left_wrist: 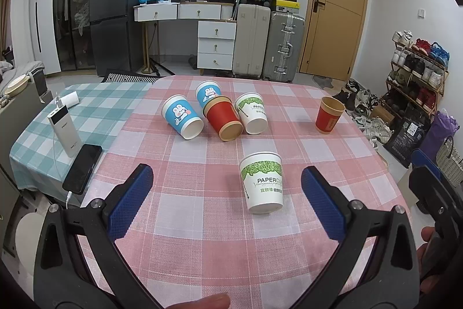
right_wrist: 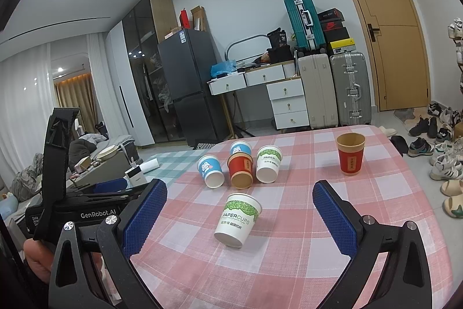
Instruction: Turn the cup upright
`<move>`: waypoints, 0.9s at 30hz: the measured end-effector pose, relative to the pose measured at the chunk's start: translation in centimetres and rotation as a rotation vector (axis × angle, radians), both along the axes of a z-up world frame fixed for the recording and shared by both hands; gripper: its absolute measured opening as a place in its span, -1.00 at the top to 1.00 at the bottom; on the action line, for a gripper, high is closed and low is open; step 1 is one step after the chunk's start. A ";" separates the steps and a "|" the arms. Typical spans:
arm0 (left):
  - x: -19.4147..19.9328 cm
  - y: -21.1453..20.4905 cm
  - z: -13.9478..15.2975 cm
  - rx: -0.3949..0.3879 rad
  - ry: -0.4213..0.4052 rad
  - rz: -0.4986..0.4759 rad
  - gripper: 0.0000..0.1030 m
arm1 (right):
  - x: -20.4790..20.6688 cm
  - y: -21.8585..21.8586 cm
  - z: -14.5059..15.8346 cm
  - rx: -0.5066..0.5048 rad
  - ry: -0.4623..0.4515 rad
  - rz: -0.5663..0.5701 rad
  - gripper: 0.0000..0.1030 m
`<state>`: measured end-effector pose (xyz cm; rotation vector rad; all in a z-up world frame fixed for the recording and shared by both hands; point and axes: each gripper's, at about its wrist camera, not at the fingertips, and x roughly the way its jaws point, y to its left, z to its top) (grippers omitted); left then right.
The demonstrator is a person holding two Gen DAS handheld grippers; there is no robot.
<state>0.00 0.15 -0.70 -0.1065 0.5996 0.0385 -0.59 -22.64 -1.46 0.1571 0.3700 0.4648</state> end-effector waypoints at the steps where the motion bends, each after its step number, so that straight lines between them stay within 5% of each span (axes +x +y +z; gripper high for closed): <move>1: 0.0 0.0 0.0 0.000 0.000 -0.001 -0.98 | 0.0 0.0 0.0 0.000 -0.001 -0.002 -1.00; 27: 0.5 -0.1 -0.3 0.003 0.012 -0.008 -0.98 | 0.6 -0.5 0.0 0.000 0.002 -0.008 -1.00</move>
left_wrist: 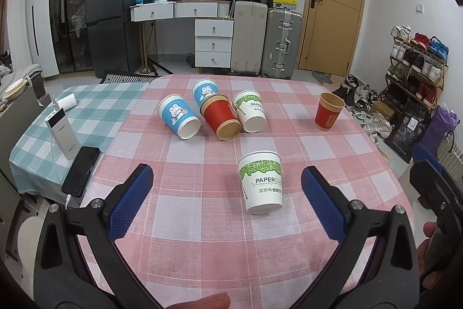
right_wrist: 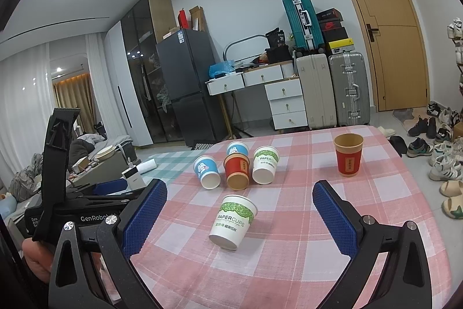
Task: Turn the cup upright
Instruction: 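Grasp the lying white PAPERCUPS cup with the left tool and lift it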
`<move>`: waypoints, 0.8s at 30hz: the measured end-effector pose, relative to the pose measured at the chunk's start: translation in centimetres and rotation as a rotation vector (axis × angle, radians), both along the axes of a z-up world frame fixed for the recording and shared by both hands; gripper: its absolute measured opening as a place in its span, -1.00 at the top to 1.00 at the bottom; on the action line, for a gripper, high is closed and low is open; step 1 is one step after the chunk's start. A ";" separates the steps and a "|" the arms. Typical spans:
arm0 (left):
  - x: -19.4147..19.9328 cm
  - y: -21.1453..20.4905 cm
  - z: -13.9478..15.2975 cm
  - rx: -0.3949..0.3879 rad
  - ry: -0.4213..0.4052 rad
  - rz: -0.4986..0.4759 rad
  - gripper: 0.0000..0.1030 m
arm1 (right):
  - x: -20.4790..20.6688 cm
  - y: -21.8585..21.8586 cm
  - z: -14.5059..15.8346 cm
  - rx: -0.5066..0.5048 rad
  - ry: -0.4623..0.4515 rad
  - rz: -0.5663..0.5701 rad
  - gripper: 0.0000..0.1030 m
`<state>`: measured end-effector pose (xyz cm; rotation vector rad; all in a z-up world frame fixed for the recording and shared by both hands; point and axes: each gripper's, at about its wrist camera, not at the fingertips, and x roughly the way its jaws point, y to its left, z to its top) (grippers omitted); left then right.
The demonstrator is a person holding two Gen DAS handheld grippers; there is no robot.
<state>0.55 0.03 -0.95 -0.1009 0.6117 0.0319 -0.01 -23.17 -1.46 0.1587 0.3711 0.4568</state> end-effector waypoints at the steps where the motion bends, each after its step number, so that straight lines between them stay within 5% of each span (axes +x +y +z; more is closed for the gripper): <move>1: 0.2 0.0 -0.1 0.000 0.002 -0.003 -0.98 | 0.1 -0.1 -0.1 0.001 0.002 -0.003 -1.00; 8: 2.1 -0.5 -1.2 0.015 0.030 -0.021 -0.98 | 1.7 -1.3 -1.4 0.009 0.036 -0.029 -1.00; 16: 7.4 -3.3 -5.3 0.062 0.202 -0.122 -0.98 | 4.1 -3.7 -4.0 0.026 0.095 -0.076 -1.00; 24: 15.0 -4.9 -10.6 0.009 0.391 -0.139 -0.98 | 6.6 -5.8 -6.2 0.050 0.148 -0.101 -1.00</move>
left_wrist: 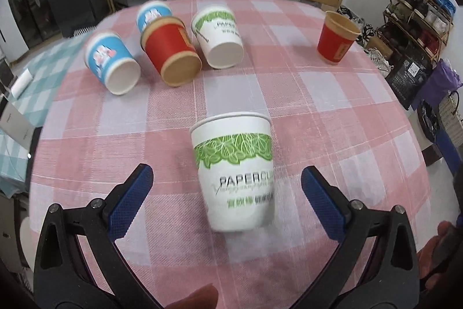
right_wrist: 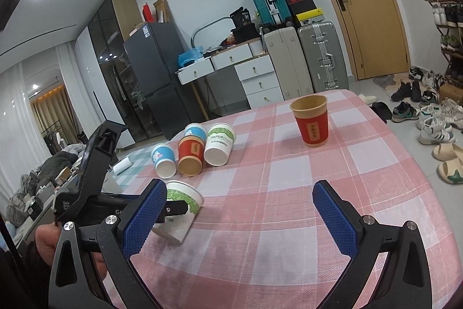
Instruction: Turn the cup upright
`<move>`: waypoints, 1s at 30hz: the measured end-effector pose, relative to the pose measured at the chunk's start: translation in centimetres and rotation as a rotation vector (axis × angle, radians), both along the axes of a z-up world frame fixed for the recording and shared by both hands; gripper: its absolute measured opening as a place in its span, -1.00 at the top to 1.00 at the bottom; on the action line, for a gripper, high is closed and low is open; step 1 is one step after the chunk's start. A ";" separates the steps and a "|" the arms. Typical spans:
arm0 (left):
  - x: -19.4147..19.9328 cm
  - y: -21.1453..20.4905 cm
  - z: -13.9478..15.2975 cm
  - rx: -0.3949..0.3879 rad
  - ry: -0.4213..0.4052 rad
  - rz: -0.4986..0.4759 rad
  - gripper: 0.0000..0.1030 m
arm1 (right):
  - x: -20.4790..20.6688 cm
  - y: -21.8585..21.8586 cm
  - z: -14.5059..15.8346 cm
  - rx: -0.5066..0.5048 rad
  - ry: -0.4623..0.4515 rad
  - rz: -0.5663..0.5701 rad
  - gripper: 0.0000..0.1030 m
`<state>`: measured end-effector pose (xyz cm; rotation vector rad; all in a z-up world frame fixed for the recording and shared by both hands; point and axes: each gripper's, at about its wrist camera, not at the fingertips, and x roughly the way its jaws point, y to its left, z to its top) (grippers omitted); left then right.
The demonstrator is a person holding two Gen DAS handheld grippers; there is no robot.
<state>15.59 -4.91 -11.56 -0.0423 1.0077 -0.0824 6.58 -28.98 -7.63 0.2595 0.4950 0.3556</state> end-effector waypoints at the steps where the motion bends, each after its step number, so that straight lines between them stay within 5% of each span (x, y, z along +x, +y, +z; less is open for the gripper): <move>1: 0.4 0.1 -0.3 -0.013 0.013 0.008 -0.98 | 0.2 -0.1 -0.2 0.003 0.010 -0.002 -1.00; 2: 0.8 0.1 -0.7 -0.025 0.030 0.015 -0.94 | 0.4 -0.2 -0.3 0.011 0.012 -0.001 -1.00; 5: 2.0 0.0 -1.8 -0.035 0.091 0.006 -0.24 | 0.4 -0.3 -0.5 0.016 0.009 -0.002 -1.00; 12: 1.6 1.3 -1.0 -0.114 0.124 -0.010 -0.19 | -0.6 -0.2 0.0 0.035 -0.007 0.002 -1.00; 24: -7.1 4.0 8.5 -0.155 0.033 -0.028 -0.20 | -3.7 3.0 1.8 0.000 -0.060 0.070 -1.00; 30: -11.6 5.3 7.5 -0.179 0.059 -0.008 -0.20 | -4.7 4.5 1.5 -0.074 -0.045 0.084 -1.00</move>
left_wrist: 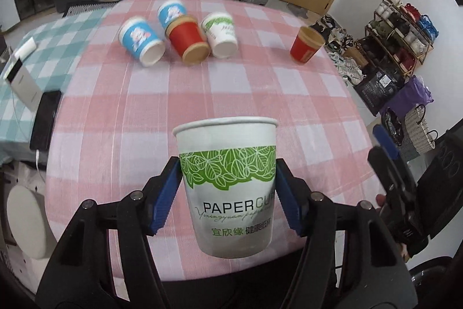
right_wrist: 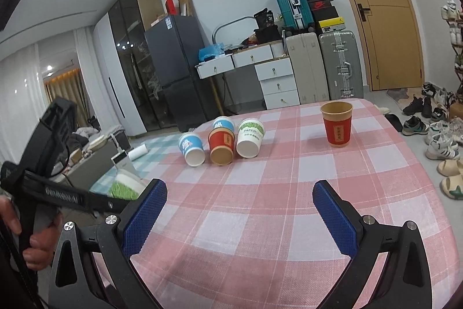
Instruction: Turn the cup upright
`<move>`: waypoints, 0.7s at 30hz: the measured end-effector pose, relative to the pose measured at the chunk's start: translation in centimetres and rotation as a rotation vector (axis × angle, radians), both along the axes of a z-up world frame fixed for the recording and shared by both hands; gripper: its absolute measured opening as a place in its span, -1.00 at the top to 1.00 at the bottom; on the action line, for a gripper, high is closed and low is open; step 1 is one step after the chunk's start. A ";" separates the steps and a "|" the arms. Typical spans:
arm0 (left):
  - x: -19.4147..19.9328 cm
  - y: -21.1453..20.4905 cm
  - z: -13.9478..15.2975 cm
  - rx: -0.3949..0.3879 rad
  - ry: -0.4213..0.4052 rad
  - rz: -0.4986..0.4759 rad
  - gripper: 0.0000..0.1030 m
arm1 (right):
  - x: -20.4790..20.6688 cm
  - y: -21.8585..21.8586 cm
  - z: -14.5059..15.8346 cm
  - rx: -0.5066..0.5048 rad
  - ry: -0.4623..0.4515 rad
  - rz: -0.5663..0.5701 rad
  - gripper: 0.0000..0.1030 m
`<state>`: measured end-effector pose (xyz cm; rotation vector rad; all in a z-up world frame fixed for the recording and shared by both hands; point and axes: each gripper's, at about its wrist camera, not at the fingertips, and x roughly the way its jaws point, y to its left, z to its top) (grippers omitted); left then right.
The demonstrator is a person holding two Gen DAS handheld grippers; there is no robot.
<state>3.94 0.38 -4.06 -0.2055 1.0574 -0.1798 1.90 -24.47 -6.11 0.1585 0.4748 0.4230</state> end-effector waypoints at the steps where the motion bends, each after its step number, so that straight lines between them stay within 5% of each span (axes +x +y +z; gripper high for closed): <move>1: -0.5 0.2 -0.9 -0.013 0.021 0.008 -0.20 | -0.2 0.1 0.0 -0.009 -0.001 -0.003 -1.00; 9: -1.2 0.1 -7.4 -0.013 0.119 0.034 -0.20 | -1.2 0.9 -0.1 -0.054 0.004 -0.013 -1.00; 17: -0.1 0.3 -10.1 -0.031 0.162 0.030 -0.24 | -1.3 1.3 -0.2 -0.068 0.016 -0.003 -1.00; 21: 0.1 0.2 -9.6 0.010 0.121 0.020 -0.35 | -1.4 1.3 -0.1 -0.063 0.015 -0.001 -1.00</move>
